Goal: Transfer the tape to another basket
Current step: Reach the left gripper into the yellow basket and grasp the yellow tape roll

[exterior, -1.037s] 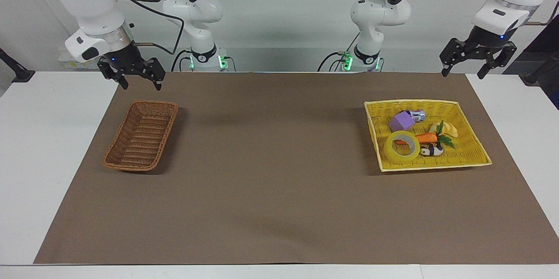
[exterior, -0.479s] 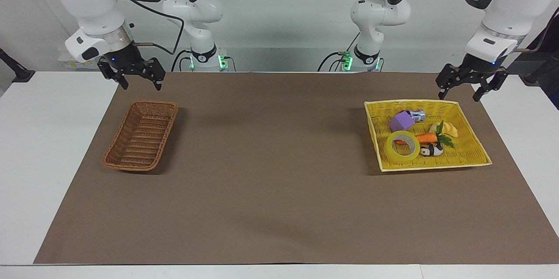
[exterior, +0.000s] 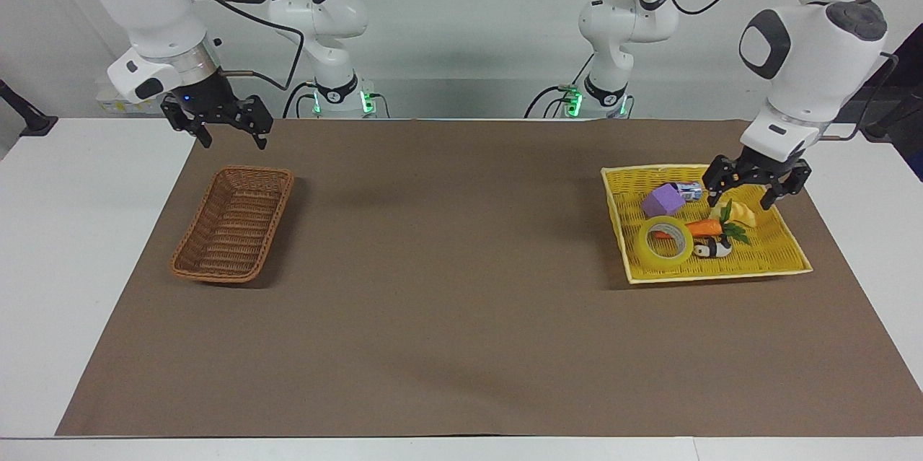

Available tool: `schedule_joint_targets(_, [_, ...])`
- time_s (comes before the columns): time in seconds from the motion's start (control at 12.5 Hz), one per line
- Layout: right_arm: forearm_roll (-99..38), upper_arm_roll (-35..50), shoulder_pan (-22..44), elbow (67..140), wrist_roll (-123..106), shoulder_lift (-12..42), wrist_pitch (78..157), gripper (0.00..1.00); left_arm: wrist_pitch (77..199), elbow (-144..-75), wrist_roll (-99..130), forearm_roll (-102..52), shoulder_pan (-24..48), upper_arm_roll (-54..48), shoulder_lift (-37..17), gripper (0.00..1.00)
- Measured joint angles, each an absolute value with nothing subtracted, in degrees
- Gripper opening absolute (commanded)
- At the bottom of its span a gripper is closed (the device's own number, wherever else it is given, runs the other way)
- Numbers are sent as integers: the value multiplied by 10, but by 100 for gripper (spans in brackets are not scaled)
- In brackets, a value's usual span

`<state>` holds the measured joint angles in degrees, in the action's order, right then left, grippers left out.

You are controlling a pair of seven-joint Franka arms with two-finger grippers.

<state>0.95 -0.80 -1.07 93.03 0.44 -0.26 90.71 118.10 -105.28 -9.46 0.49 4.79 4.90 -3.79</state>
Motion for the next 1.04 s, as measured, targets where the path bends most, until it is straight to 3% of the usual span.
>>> schedule_joint_targets(0.32, [9,-8,-11,930,4,-3,907,100,1237,-1080,-95,5,48,48,-87,100])
schedule_joint_targets(0.56, [9,-8,-11,930,4,-3,907,100,1275,-1139,-95,5,48,48,-94,100])
schedule_joint_targets(0.64, [9,-8,-11,930,4,-3,907,100,1291,-1160,-95,5,48,47,-93,77])
schedule_joint_targets(0.8, [9,-8,-11,930,4,-3,907,100,1330,-1203,-94,5,48,46,-93,21])
schedule_joint_targets(0.88, [9,-8,-11,930,4,-3,907,100,1343,-1217,-94,5,48,46,-93,4])
schedule_joint_targets(1.04, [9,-8,-11,930,4,-3,907,100,1354,-1224,-95,5,49,46,-92,0])
